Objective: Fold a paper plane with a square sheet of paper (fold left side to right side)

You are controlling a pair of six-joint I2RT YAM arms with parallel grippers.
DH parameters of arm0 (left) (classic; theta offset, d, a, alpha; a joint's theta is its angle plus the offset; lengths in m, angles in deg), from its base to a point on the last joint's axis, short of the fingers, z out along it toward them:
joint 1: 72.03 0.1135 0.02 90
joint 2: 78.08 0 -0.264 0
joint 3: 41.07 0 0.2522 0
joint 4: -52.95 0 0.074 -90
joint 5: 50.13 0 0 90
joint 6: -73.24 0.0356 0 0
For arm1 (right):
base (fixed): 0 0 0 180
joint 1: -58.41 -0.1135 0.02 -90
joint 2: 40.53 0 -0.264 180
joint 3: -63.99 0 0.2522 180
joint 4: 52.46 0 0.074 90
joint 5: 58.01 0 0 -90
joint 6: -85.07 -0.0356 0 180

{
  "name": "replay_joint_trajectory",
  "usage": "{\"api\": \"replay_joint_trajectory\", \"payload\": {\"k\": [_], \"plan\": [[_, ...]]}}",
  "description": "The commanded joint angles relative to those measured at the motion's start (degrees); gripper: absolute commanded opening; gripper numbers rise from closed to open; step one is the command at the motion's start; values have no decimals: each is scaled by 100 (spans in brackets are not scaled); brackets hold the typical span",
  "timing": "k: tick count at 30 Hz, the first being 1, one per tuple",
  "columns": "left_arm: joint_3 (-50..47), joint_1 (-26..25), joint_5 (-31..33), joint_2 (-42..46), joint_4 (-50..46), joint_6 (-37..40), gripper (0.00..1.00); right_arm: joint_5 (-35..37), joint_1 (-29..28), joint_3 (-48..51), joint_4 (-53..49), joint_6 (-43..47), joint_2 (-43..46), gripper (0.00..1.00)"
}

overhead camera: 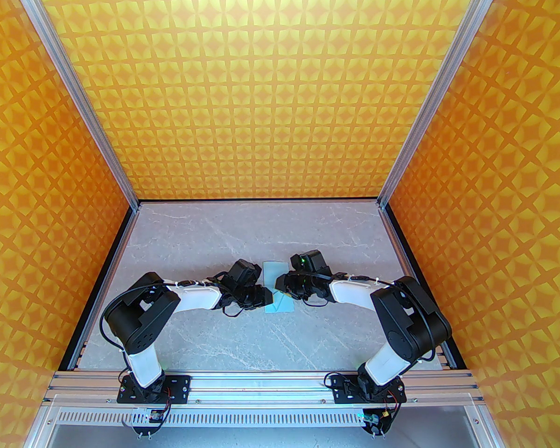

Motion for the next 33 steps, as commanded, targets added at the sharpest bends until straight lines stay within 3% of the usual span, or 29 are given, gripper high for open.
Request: {"api": "replay_joint_trajectory", "payload": {"k": [1, 6, 10, 12, 23, 33], "plan": [[136, -81, 39, -68, 20, 83, 30, 88, 6, -115, 76, -35, -9, 34], [126, -90, -35, -19, 269, 7, 23, 84, 6, -123, 71, -27, -9, 34], [144, -90, -39, 10, 288, 25, 11, 79, 6, -123, 63, -19, -9, 34], [155, -90, -35, 34, 285, 42, 0, 79, 3, -124, 59, -19, -13, 34], [487, 21, -30, -58, -305, 482, 0, 232, 6, 126, -194, 148, 532, 37], [744, 189, -30, -199, -776, 929, 0, 212, -55, 888, 70, 71, 969, 32]]}}
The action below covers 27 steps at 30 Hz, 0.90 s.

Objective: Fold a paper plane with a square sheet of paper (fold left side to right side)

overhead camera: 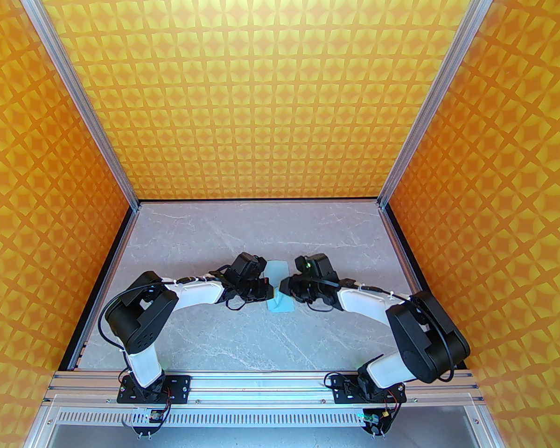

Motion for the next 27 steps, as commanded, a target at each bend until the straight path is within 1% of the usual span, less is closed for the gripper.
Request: {"api": "replay_joint_trajectory", "payload": {"k": [1, 5, 12, 18, 27], "plan": [[217, 101, -27, -124, -383, 371, 0, 40, -75, 245, 214, 14, 131, 31], [349, 133, -58, -220, -554, 559, 0, 96, -197, 257, 225, 10, 5, 29], [456, 198, -130, -296, -753, 809, 0, 290, -256, 240, 90, 104, -380, 20], [598, 264, -191, -388, -986, 1135, 0, 495, -256, 135, -243, 316, -396, 18], [782, 328, -199, -541, -1161, 1405, 0, 617, -256, 117, -337, 364, -521, 16]]}}
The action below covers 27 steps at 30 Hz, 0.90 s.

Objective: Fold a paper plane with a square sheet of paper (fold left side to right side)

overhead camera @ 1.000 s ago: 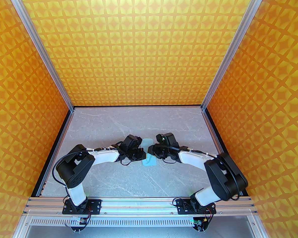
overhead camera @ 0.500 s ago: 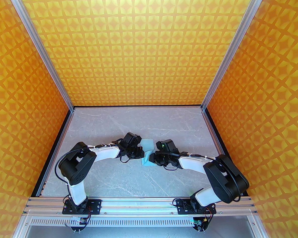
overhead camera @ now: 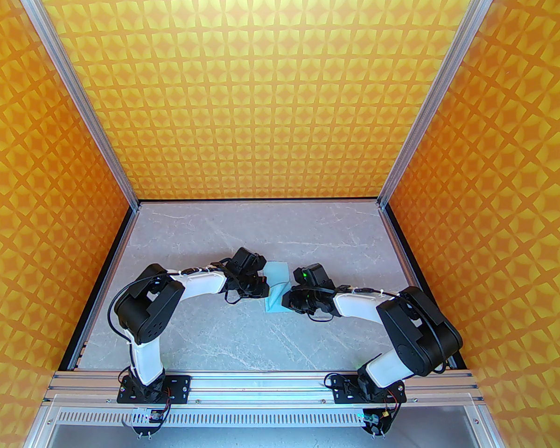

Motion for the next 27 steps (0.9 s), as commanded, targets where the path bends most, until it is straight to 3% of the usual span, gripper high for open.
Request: {"api": "replay_joint_trajectory", "payload": {"k": [1, 27], "plan": [[207, 44, -111, -113, -234, 296, 0, 342, -20, -49, -285, 130, -170, 16], [462, 300, -93, -230, -574, 704, 0, 548, -20, -150, -559, 253, -209, 14]]}}
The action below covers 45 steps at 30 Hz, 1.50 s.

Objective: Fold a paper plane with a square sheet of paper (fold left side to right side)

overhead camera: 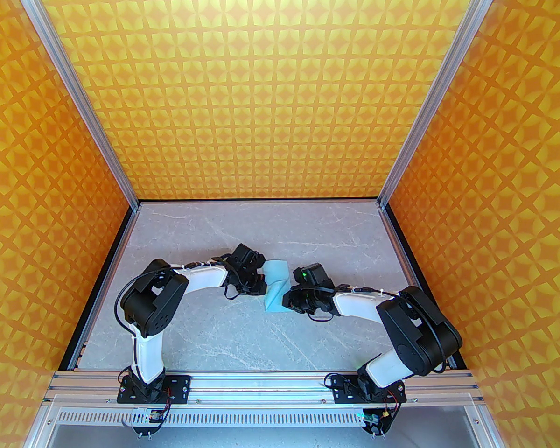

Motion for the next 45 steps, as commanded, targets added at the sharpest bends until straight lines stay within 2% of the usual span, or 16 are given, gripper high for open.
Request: {"api": "replay_joint_trajectory", "payload": {"k": [1, 45], "plan": [[124, 49, -51, 80, -158, 166, 0, 430, -20, -43, -389, 155, -174, 13], [382, -44, -125, -236, -245, 293, 0, 297, -20, -184, -455, 311, -196, 15]]}}
